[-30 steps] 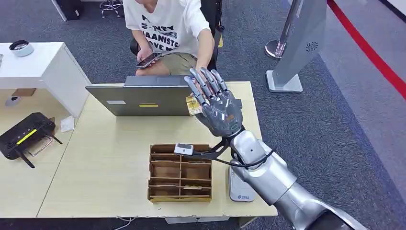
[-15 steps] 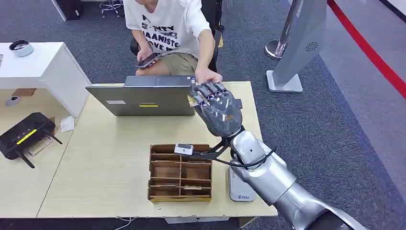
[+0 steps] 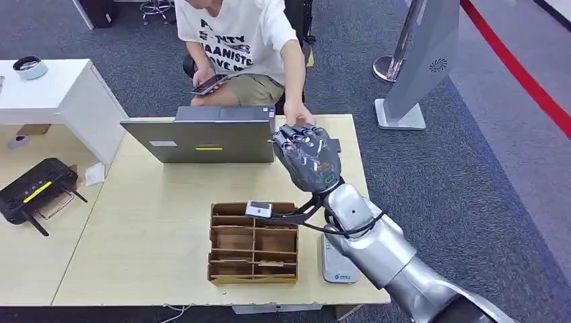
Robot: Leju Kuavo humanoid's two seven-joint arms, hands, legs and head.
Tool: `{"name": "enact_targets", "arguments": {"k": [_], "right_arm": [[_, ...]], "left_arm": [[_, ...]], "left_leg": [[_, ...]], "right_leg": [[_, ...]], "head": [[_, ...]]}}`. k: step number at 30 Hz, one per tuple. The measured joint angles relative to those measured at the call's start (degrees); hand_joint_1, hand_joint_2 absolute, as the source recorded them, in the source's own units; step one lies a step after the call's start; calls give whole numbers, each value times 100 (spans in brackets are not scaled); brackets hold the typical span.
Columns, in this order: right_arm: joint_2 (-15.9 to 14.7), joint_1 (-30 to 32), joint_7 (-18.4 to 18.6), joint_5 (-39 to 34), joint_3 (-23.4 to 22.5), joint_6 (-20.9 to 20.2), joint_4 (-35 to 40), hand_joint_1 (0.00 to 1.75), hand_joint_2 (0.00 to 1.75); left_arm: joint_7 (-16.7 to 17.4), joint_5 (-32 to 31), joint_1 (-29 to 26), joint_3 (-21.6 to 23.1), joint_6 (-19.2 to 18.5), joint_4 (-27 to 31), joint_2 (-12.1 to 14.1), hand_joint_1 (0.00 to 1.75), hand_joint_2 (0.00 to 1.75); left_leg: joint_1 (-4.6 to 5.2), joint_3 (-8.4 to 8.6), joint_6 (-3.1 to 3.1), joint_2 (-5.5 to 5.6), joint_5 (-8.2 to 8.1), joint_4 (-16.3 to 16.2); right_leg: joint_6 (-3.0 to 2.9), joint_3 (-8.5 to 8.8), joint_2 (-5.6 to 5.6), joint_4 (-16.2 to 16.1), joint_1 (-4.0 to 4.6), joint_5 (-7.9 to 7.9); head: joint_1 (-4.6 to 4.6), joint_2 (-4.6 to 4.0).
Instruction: Pass the card to the sensor for recognition and then transmit it.
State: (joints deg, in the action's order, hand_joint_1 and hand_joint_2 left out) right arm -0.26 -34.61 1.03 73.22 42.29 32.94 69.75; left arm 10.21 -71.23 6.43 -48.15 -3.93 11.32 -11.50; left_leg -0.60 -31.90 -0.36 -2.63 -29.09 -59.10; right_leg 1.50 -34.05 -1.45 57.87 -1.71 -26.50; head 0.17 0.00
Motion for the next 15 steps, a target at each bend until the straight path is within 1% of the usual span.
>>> {"name": "enact_targets", "arguments": {"k": [11,13,15], "right_arm": [[0,28,-33,-103,0,-35,-22,175,175],[2,67,-120,-290,-9,-33,-20,175,175],[17,135,-275,-677,-32,-71,4,175,175]], "left_arm": [[0,17,0,0,17,0,0,0,0],[-2,30,-1,0,26,0,0,0,0],[-6,58,-2,0,37,0,0,0,0]], "left_leg": [[0,0,0,0,0,0],[0,0,0,0,0,0],[0,0,0,0,0,0]], "right_leg": [[0,0,0,0,0,0],[0,0,0,0,0,0],[0,0,0,0,0,0]], "head": [[0,0],[0,0],[0,0]]}}
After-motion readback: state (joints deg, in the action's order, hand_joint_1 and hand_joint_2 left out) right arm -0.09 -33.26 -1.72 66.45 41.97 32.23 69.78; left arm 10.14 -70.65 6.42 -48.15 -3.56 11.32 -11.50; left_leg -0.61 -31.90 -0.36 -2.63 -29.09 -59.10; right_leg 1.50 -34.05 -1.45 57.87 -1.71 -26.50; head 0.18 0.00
